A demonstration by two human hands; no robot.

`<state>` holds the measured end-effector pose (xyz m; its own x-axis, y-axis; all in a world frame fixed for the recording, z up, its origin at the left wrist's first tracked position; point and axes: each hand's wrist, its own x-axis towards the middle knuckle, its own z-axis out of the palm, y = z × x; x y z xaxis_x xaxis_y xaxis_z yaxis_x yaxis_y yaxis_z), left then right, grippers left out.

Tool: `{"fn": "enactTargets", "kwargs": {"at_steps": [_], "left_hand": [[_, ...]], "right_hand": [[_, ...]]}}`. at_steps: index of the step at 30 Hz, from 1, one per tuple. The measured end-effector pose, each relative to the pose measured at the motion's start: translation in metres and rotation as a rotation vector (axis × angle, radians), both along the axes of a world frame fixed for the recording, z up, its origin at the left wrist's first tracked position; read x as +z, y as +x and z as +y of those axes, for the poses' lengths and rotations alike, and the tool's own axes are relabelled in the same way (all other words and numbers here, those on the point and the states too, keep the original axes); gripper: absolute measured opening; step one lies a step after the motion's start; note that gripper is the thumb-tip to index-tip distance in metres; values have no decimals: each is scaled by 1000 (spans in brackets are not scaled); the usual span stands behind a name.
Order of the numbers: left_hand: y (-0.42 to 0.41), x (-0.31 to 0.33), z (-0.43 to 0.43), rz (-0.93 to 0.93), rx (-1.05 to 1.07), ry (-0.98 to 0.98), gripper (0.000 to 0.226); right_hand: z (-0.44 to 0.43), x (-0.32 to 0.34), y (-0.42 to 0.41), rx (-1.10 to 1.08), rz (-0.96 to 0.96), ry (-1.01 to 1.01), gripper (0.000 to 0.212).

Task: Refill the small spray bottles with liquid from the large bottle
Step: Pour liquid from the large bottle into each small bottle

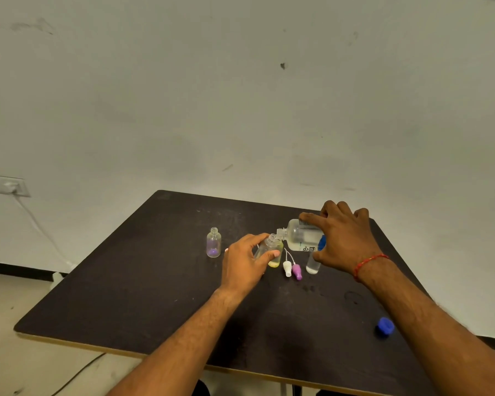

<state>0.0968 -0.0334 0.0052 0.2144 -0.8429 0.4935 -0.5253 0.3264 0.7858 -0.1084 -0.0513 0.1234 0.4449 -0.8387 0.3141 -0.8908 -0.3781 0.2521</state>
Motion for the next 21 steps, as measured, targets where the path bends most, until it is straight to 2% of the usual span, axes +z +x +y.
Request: {"fn": "enactTargets", "kwargs": {"at_steps": [21], "left_hand": [[0,0,2,19,-13,15,47]], "right_hand": [[1,1,0,-1,1,0,79]]}}
